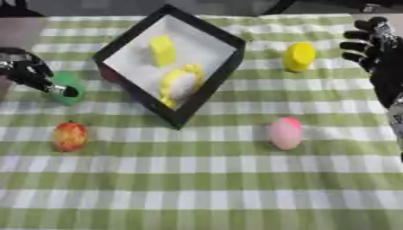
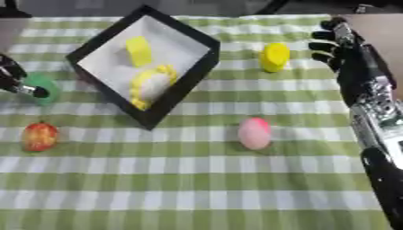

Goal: Pick up objects on the table and place them in the box.

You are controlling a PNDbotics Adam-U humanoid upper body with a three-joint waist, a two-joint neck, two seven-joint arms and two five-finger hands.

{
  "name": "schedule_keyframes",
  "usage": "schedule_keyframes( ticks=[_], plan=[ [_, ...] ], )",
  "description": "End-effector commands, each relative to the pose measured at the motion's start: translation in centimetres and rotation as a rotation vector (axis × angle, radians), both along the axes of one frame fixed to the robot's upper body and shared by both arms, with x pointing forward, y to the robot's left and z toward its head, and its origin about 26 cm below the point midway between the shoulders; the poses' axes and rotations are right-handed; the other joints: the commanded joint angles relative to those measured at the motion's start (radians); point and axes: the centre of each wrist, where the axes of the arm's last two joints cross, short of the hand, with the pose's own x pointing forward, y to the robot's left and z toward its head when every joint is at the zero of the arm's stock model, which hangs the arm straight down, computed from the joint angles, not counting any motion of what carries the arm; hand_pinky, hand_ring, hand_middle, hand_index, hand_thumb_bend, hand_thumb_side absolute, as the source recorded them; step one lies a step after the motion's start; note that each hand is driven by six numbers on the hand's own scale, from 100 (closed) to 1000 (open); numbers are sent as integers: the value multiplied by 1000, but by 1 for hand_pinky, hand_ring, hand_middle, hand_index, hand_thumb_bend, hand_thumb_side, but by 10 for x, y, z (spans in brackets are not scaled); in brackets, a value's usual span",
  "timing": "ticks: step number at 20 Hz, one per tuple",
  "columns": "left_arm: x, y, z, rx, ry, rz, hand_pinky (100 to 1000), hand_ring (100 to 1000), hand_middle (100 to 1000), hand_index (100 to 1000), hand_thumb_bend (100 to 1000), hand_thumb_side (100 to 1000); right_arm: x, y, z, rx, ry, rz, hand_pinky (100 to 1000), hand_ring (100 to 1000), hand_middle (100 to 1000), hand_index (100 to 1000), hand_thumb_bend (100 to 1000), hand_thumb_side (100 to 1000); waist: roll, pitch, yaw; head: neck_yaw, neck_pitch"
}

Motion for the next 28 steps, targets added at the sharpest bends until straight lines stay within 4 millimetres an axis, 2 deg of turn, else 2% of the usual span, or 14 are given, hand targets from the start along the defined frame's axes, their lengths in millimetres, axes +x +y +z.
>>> schedule_keyframes(
  ticks=[1,8,12,15,23,25,28],
  plan=[
    [2,3,13,51,-68,27,806,777,737,783,788,547,1,-4,9,-22,-26,-3,840,788,748,858,100,839,15,1,-1,5,-2],
    [10,-1,3,71,-102,64,790,755,706,744,745,628,1,-4,8,-18,-22,-4,840,788,748,859,100,842,19,4,-6,14,-2],
    [13,-6,0,72,-108,63,777,740,683,709,702,628,1,-4,7,-17,-20,-5,840,788,748,859,100,844,21,7,-8,18,-2],
    [14,-7,-1,88,-112,61,767,730,657,686,645,582,1,-4,6,-17,-17,-8,840,788,748,859,100,845,24,9,-9,20,-2],
    [15,-13,2,87,-115,18,745,704,620,646,385,418,1,-4,6,-17,-17,-7,841,789,748,859,100,846,25,9,-9,25,-2],
    [14,-16,4,90,-119,4,739,700,616,642,379,401,1,-4,6,-17,-16,-6,841,788,748,859,100,846,24,9,-9,26,-2],
    [13,-19,6,103,-114,-15,732,692,604,614,273,265,1,-4,6,-17,-16,-6,841,788,748,859,100,845,25,8,-8,28,-2]
  ],
)
